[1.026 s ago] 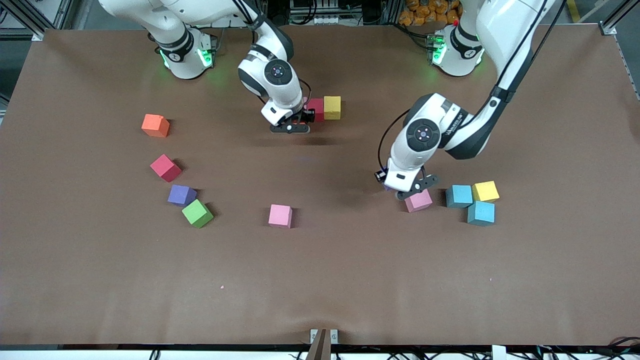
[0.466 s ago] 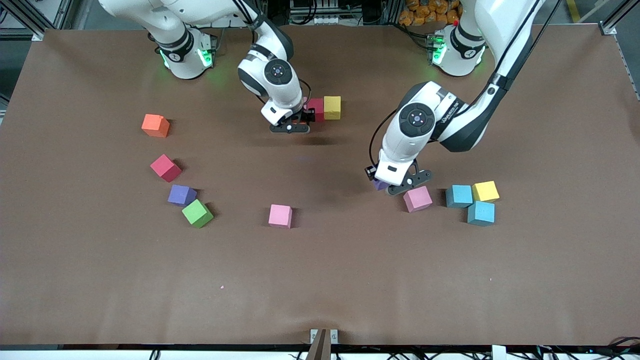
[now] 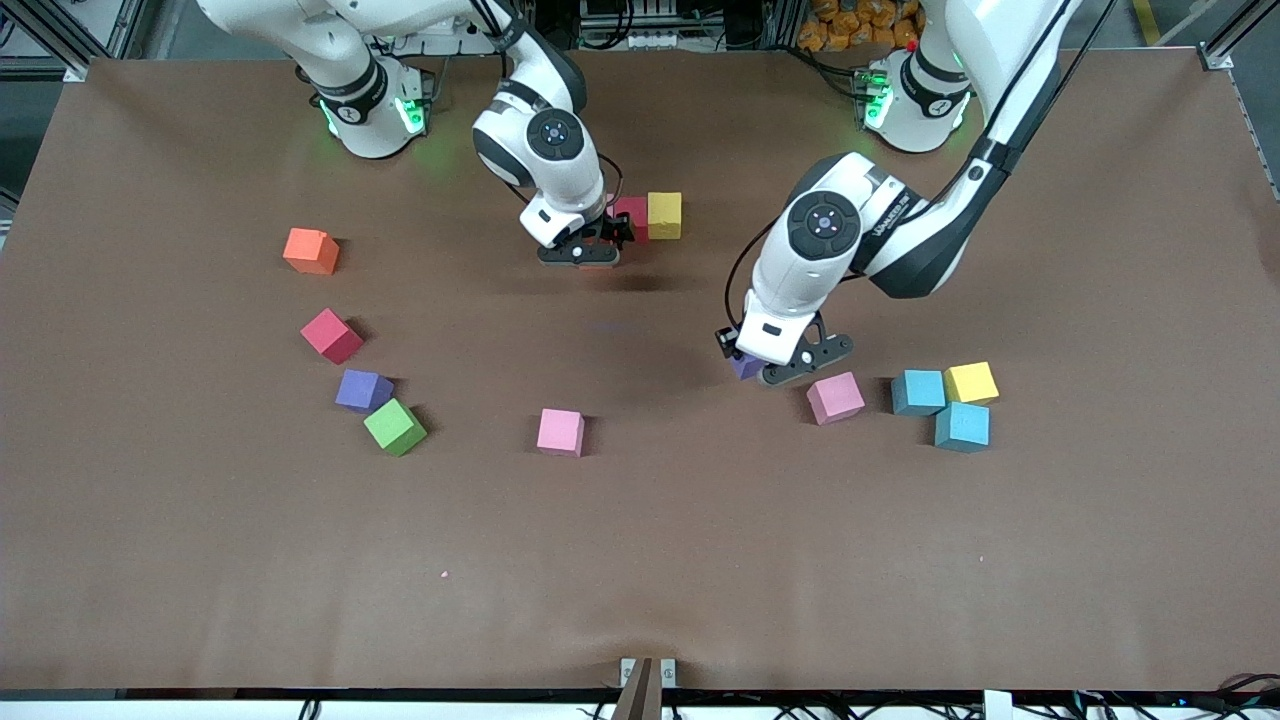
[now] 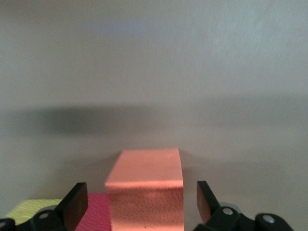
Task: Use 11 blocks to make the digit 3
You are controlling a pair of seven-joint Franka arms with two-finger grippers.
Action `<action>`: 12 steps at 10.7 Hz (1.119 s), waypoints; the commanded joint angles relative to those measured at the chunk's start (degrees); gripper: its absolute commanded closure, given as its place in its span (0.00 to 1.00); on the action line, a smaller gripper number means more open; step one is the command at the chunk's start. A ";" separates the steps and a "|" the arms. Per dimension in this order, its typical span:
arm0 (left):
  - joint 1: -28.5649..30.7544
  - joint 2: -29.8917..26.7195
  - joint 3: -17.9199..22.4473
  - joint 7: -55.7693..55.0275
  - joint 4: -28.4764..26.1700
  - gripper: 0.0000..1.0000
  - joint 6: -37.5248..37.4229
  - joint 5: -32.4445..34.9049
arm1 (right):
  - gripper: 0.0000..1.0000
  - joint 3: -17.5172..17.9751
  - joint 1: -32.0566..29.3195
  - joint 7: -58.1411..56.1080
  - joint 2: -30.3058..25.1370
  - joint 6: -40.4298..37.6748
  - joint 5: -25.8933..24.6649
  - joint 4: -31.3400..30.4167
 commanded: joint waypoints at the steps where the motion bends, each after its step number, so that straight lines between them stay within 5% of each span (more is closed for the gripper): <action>1: -1.18 -0.50 -0.51 -2.23 -0.09 0.72 -1.70 1.69 | 0.00 0.09 -5.81 -4.04 -2.07 -7.34 -0.75 6.05; 7: -13.81 9.41 1.59 -2.75 15.43 0.75 -7.93 2.57 | 0.00 0.18 -17.96 -13.90 9.15 -7.19 -1.27 24.06; 10: -29.17 14.69 13.95 -3.19 23.71 0.77 -11.80 2.13 | 0.00 0.27 -19.98 -14.60 12.95 -7.11 -3.91 30.32; 12: -33.26 16.72 16.80 -3.90 25.83 0.79 -11.80 1.42 | 0.00 0.09 -20.86 -17.58 16.64 -7.54 -6.01 34.81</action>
